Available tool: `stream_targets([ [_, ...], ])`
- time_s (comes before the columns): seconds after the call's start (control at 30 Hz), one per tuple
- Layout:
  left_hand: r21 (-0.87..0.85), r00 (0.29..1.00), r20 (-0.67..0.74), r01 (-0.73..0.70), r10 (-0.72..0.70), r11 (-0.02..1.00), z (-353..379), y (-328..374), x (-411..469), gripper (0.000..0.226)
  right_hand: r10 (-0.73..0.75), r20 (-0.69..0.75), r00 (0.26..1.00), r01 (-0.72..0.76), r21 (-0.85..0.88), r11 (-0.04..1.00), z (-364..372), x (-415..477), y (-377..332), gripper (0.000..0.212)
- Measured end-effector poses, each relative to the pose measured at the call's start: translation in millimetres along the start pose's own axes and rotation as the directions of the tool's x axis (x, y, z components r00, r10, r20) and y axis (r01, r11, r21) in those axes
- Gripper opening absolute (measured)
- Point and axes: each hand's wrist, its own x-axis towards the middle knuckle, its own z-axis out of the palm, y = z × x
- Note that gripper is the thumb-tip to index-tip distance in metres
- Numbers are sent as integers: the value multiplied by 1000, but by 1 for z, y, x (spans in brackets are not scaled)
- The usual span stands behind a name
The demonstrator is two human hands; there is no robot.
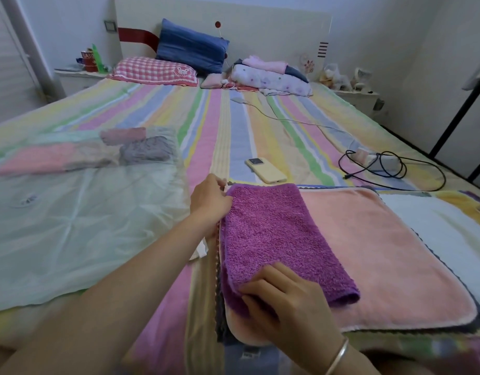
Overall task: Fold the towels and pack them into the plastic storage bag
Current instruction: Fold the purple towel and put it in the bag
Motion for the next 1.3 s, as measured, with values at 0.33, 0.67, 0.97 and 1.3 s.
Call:
stream_targets([
  [0.33, 45, 985, -136, -96, 102, 994, 1, -18, -14, 26, -61, 68, 996, 65, -56, 996, -6, -10, 3, 19],
  [0.67, 154, 509, 576, -836, 639, 527, 4, -18, -151, 66, 240, 224, 945, -181, -255, 950, -53, -61, 51, 75],
  [0.97, 247, 461, 438, -887, 772, 390, -11, -36, -159, 76, 138, 175, 975, -56, -406, 912, -57, -65, 71, 54],
  [1.3, -76, 734, 170, -656, 658, 751, -18, -46, -164, 51, 345, 205, 916, -346, -35, 938, -59, -63, 82, 52],
])
